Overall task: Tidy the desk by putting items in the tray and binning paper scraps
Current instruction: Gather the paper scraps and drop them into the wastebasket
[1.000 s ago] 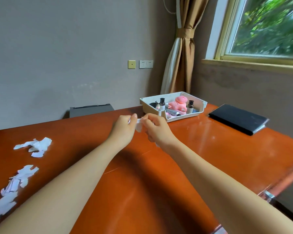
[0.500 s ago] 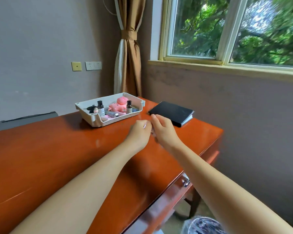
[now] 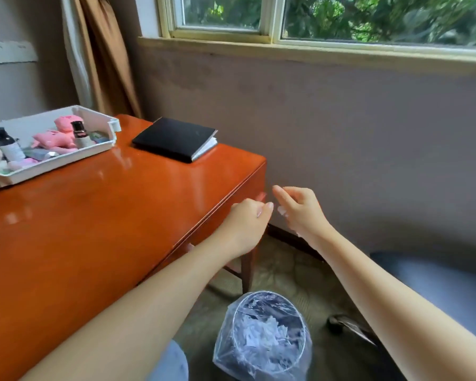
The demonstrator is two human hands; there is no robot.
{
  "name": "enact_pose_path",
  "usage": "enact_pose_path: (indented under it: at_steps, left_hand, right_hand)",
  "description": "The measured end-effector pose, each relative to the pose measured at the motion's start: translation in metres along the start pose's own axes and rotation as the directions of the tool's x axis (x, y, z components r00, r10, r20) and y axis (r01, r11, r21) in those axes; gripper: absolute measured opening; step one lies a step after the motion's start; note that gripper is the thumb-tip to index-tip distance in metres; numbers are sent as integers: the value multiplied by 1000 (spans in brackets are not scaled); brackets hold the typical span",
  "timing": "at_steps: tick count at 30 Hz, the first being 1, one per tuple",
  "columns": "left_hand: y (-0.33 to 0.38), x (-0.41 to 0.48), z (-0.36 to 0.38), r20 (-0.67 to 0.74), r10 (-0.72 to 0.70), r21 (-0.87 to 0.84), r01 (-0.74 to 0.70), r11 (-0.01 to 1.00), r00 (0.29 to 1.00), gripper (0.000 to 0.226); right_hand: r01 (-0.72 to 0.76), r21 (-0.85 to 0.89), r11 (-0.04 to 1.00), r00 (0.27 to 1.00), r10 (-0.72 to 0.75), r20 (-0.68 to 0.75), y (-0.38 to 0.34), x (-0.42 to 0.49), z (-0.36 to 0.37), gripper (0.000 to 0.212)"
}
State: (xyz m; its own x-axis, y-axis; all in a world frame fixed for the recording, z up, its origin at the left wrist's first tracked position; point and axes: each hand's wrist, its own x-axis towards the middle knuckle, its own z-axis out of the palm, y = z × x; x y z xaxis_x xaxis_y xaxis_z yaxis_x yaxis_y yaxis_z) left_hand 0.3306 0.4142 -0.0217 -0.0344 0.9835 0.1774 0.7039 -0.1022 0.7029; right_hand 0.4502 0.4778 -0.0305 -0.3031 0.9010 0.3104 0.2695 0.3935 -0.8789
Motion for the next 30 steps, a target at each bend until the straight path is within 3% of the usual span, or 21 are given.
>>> enact_pose_path:
  at_steps: [2, 6, 12, 15, 19, 24, 30]
  left_hand:
    - [0, 0, 27, 82, -11, 16, 10, 1000, 997, 50]
    - [-22, 3, 82, 201, -98, 31, 94, 995, 975, 50]
    - [-79, 2, 153, 282, -256, 52, 251, 967, 925, 55]
    - [-111, 4, 186, 292, -350, 33, 356, 934, 890, 56]
    - [-149, 13, 221, 302, -490, 41, 503, 864, 818, 45]
    - [-182, 25, 252, 375, -598, 224, 556, 800, 709, 27]
    - [-211, 29, 277, 508, -612, 258, 571, 779, 606, 37]
  right_hand:
    - [-75, -24, 997, 997, 75, 15, 28, -8, -11, 58]
    - [-229, -81, 970, 971, 233, 56, 99, -24, -15, 48]
    - [-385, -162, 909, 911, 402, 92, 194, -54, 10, 54]
    - [-447, -97, 889, 885, 455, 92, 234, -62, 30, 50]
    - [-526, -108, 844, 840, 535, 94, 280, -63, 56, 51]
    - [-644, -96, 759, 759, 650, 52, 322, -73, 80, 49]
    - [-709, -152, 689, 681, 724, 108, 358, -85, 92, 43]
